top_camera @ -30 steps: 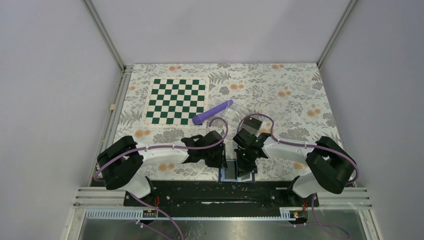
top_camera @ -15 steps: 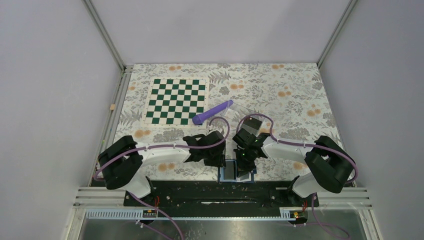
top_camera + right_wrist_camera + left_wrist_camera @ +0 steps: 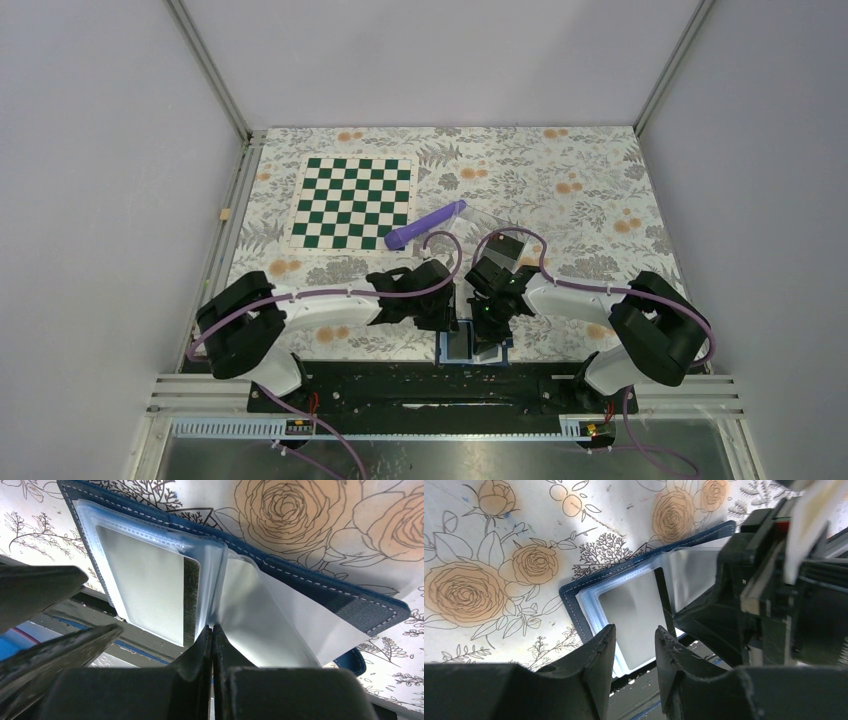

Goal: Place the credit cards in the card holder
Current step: Turn over the card slot in the card holder.

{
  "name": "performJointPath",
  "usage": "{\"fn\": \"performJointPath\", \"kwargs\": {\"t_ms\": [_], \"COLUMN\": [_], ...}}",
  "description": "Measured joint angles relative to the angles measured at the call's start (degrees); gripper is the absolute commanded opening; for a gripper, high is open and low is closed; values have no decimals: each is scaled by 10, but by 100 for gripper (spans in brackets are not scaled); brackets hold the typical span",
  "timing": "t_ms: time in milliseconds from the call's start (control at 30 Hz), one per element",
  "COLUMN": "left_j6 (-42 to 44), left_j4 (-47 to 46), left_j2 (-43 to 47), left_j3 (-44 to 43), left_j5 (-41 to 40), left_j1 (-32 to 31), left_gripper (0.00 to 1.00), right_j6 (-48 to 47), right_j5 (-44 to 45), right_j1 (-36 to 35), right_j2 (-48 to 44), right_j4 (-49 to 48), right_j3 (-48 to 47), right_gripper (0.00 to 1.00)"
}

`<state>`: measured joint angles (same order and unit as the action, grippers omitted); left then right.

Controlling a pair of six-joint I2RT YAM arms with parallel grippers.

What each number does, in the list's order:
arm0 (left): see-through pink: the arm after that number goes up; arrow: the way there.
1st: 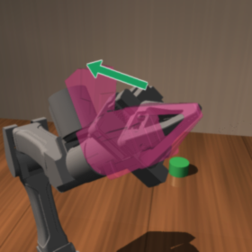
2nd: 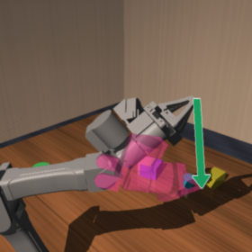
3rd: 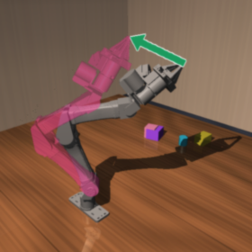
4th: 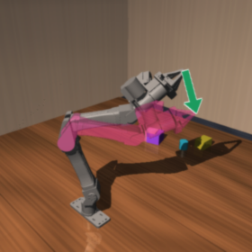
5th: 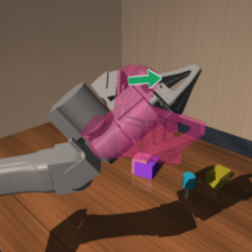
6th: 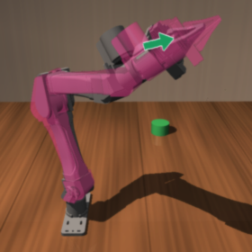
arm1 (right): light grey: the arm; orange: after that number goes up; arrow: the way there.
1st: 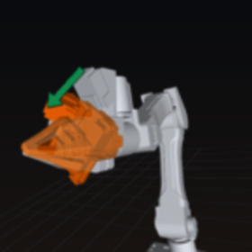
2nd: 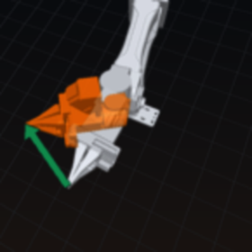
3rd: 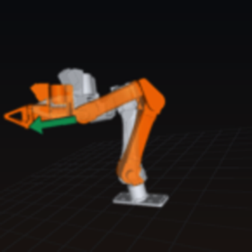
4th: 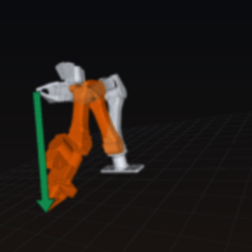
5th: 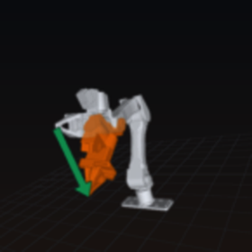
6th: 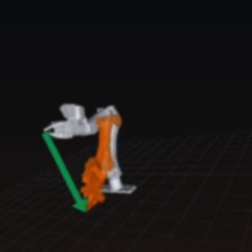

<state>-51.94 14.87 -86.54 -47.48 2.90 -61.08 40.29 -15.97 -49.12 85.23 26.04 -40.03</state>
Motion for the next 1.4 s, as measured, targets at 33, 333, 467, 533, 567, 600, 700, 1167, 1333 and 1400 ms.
{"fn": "performJointPath", "kwargs": {"t_ms": [33, 333, 467, 533, 567, 600, 700, 1167, 1333, 1400], "left_j6": [-1, -2, -1, -1, -1, -1, -1, -8, -8, -8], "left_j4": [-4, -12, -13, -16, -18, -21, -27, -45, -19, -16], "left_j2": [-8, -46, -46, -47, -47, -47, -47, -12, -21, -33], "left_j3": [0, 3, 3, 3, 3, 3, 3, 7, 7, 7], "left_j5": [3, 14, 14, 17, 19, 22, 29, 35, 29, 29], "left_j1": [0, 0, 0, 0, 0, 0, 0, 0, 0, 0], "left_gripper": [36, 37, 34, 32, 31, 30, 28, 39, 39, 40], "right_j6": [0, 0, 0, 0, 0, 0, 0, -1, -2, -2], "right_j5": [0, 0, 0, 0, 0, 0, 0, -2, -2, -2], "right_j1": [0, 0, 0, 0, 0, 0, 0, 0, 0, 0], "right_j2": [0, 0, 0, 0, 1, 1, 1, 3, 3, 3], "right_j4": [0, 0, 0, 0, 0, 0, 1, 2, 2, 2], "right_j3": [0, 0, 0, 0, 0, -1, -1, -3, -3, -3], "right_gripper": [0, 0, 0, 0, 0, 0, 0, 0, 0, 0]}}
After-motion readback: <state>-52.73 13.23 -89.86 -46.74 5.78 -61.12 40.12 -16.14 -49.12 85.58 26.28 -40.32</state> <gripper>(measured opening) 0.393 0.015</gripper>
